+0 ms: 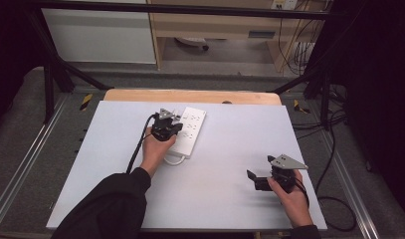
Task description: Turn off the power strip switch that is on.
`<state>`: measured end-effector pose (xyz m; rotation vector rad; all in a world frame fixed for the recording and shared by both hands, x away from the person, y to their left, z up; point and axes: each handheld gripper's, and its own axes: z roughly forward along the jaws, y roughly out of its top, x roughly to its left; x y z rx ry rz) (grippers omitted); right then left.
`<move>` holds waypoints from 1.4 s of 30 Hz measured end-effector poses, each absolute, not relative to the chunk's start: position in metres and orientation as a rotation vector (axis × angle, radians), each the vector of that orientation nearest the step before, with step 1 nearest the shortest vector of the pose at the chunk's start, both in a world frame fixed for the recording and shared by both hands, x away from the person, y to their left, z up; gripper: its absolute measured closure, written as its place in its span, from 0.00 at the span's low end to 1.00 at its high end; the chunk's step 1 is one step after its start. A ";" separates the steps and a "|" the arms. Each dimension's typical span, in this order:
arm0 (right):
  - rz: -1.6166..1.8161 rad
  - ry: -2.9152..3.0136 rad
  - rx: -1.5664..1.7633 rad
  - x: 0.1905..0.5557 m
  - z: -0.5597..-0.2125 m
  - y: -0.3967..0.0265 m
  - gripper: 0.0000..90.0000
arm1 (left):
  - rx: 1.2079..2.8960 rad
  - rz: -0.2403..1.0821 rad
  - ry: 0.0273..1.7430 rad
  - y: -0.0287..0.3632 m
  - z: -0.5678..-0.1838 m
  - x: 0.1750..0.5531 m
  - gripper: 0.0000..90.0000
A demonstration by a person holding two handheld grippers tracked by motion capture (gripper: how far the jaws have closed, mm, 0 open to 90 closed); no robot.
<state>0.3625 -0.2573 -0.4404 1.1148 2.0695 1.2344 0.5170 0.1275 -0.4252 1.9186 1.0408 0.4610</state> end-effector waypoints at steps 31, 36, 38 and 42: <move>1.231 2.074 1.113 0.363 -0.441 -0.257 0.04 | 1.826 0.375 1.008 0.120 -0.419 0.511 0.18; 1.231 2.076 1.111 0.363 -0.441 -0.257 0.04 | 1.839 0.398 1.010 0.120 -0.414 0.508 0.11; 1.233 2.077 1.111 0.363 -0.441 -0.257 0.04 | 1.843 0.401 1.011 0.121 -0.411 0.505 0.11; 1.230 2.078 1.114 0.363 -0.441 -0.257 0.03 | 1.841 0.408 1.002 0.123 -0.404 0.498 0.11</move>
